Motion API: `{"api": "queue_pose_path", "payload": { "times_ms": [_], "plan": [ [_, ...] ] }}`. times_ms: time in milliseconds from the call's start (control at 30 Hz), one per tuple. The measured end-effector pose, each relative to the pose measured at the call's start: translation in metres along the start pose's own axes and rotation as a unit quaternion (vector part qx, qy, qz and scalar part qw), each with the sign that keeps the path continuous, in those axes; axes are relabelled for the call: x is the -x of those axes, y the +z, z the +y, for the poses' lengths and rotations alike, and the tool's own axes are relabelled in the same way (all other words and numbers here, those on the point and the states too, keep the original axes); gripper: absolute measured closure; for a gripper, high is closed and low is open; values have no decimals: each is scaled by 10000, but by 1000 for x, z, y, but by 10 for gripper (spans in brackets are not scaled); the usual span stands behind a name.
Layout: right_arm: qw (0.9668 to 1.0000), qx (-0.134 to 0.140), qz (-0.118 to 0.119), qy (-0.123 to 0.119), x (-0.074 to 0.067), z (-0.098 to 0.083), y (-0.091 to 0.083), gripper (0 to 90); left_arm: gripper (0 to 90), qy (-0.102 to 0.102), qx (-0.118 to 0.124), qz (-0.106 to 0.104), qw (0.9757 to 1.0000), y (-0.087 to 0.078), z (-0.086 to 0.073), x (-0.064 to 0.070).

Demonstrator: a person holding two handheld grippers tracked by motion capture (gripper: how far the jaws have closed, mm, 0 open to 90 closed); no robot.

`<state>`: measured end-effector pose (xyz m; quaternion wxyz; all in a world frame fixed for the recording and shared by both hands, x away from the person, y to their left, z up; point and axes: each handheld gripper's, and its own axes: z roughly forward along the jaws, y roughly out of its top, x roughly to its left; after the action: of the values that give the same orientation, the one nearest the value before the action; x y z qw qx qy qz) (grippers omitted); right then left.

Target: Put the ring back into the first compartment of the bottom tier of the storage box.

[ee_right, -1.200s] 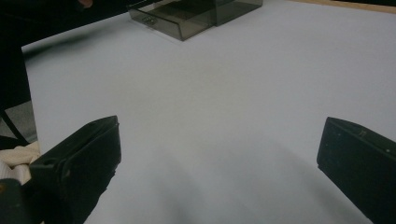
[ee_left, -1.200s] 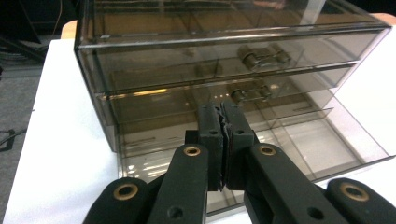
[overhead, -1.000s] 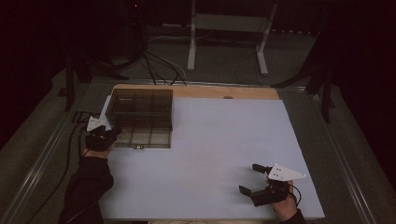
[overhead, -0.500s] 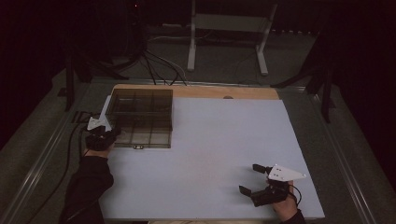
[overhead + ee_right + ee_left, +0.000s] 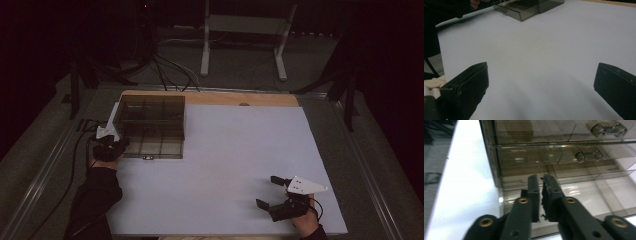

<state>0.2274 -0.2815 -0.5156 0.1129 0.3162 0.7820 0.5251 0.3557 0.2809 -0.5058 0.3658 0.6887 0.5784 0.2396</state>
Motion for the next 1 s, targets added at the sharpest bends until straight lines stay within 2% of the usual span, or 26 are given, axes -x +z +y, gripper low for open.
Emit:
{"api": "queue_pose_path", "payload": {
  "times_ms": [133, 267, 433, 533, 767, 1000],
  "plan": [
    [10000, -6, 2, -2, 0, 0, 0, 0, 742, -129, 77, 57, 9999, -4, 3, 1],
    [10000, -1, 5, -2, 0, 0, 0, 0, 685, -168, 94, 71, 9998, -6, 3, 1],
    [10000, -2, 11, -2, 0, 0, 0, 0, 611, -142, 128, -14, 9998, -9, 4, 4],
    [10000, -1, 11, -3, 0, 0, 0, 0, 567, -59, 133, -72, 9999, -11, 6, 9],
    [10000, -2, 10, 1, 0, 0, 0, 0, 517, 10, 174, -197, 9997, -16, 9, 18],
    [10000, 14, 8, 7, 0, 0, 0, 0, 447, 107, 94, -374, 9992, -19, 11, 28]
  ]
}}
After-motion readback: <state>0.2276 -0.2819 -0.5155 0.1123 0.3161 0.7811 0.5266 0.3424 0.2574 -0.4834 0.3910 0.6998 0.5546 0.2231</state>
